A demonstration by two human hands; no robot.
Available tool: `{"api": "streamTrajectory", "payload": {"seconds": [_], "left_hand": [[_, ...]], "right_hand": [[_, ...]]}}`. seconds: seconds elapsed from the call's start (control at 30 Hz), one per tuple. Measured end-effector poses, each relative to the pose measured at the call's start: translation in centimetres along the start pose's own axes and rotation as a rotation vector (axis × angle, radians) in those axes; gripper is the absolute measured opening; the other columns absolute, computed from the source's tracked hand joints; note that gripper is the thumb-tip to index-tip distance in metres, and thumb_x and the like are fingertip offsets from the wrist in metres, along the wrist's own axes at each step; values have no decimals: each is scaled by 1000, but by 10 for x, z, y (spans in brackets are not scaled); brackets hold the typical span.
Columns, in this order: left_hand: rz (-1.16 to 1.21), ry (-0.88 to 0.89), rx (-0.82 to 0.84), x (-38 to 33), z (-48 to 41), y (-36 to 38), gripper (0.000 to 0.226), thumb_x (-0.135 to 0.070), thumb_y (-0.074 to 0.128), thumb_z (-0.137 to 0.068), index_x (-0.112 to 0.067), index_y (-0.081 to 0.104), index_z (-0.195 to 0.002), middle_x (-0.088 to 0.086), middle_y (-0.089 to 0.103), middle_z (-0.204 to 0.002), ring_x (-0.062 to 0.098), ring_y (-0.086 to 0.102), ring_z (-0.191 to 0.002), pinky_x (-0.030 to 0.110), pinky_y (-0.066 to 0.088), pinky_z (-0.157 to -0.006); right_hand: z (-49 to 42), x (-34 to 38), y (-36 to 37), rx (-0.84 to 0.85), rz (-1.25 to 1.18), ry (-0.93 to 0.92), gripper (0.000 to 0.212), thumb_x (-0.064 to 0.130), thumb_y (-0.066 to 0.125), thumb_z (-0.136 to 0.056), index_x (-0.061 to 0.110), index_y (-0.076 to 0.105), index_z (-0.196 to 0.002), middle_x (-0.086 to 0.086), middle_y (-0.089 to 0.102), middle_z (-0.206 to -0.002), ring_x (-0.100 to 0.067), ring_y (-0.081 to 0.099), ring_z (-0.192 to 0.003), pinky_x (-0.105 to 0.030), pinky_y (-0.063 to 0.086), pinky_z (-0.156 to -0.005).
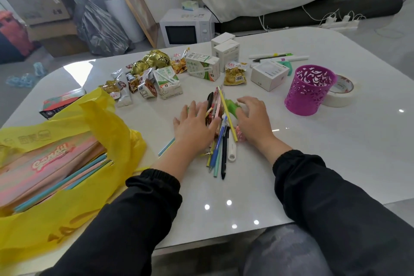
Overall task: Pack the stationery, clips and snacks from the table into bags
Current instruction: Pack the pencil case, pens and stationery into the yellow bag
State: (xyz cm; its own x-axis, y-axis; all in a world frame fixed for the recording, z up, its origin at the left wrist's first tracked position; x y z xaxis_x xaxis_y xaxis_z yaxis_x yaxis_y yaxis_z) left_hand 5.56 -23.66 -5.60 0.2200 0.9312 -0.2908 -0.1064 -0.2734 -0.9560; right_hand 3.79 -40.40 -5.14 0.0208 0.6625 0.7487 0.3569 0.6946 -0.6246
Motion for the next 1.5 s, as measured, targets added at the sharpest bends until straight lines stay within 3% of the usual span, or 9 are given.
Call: {"api": "streamTrajectory", "payload": {"seconds": [0.07,0.23,0.33,0.43,0.53,0.63,0.83,1.23,1.5], "left_hand": [[-5,34,-4,-18,4,0,64,-59,24,-94,-35,5,-151,1,0,-160,25,-6,-147,54,2,-115],[-82,102,66,-46,6,16,72,-69,26,-88,-39,3,-149,0,-3,-160,28,-8,-146,61,1,-112],[-101,103,104,-53,8,24,68,-69,21,-88,-41,6,-148,1,-4,-160,30,-7,-146,63,1,-111],[-130,103,96,-55,10,24,65,-68,18,-89,-43,6,-148,1,-3,-160,30,-6,-146,63,1,-111],[-120,97,90,-49,9,25,67,-69,18,-89,-42,5,-149,-2,-3,-160,29,-8,-146,63,-1,-111],[-105,108,81,-45,10,26,68,-69,17,-89,-40,4,-150,-5,-5,-160,27,-11,-146,61,-5,-111],[-112,114,53,-44,10,25,70,-67,17,-90,-36,6,-151,-5,-5,-160,26,-10,-146,61,-5,-112],[-46,98,-49,-33,15,20,80,-67,27,-87,-28,0,-152,-5,-1,-160,20,-8,-147,57,-4,-115],[-48,116,-68,-42,19,16,83,-65,27,-90,-19,-2,-153,0,-6,-160,17,-10,-146,51,-2,-117]], "right_hand": [[9,-2,-22,-145,-16,-36,35,17,53,-90,6,57,-122,-11,48,-134,-22,36,-128,-21,22,-103],[28,-10,-103,-702,-67,-105,45,23,61,-80,-1,54,-117,-19,49,-122,-25,41,-118,-17,26,-103],[20,-31,-130,-818,-95,18,67,32,68,-79,2,42,-132,-17,43,-133,-24,38,-125,-31,35,-106],[3,-59,-131,-721,-88,216,97,39,77,-72,8,23,-146,-11,28,-149,-25,26,-138,-37,28,-113],[-7,-78,-122,-620,-260,285,109,29,84,-67,14,14,-149,-3,26,-150,-17,26,-138,-25,29,-110],[-10,-82,-119,-609,-368,286,104,28,84,-66,18,19,-147,3,38,-140,-11,41,-127,-14,35,-94],[-13,-67,-106,-482,-248,208,87,33,86,-58,16,42,-132,0,44,-126,-15,43,-120,-22,39,-95],[-17,-28,-43,-28,-481,157,86,20,81,-72,23,29,-141,4,51,-127,-14,51,-118,-32,47,-97],[-20,-12,-24,169,-407,151,79,13,72,-82,18,24,-145,-1,50,-134,-13,50,-119,-22,42,-92]]}}
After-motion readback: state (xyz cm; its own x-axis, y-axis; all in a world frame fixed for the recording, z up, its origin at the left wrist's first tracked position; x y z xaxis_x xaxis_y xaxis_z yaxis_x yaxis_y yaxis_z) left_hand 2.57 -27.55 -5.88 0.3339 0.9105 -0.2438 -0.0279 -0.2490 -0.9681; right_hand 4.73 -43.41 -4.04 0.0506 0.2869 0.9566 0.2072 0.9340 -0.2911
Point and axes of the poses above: each hand's wrist, its own z-axis away from the middle knuckle, its own y-axis out of the palm, x = y × z, the point moved 8 cm from there along -z, towards the middle knuckle
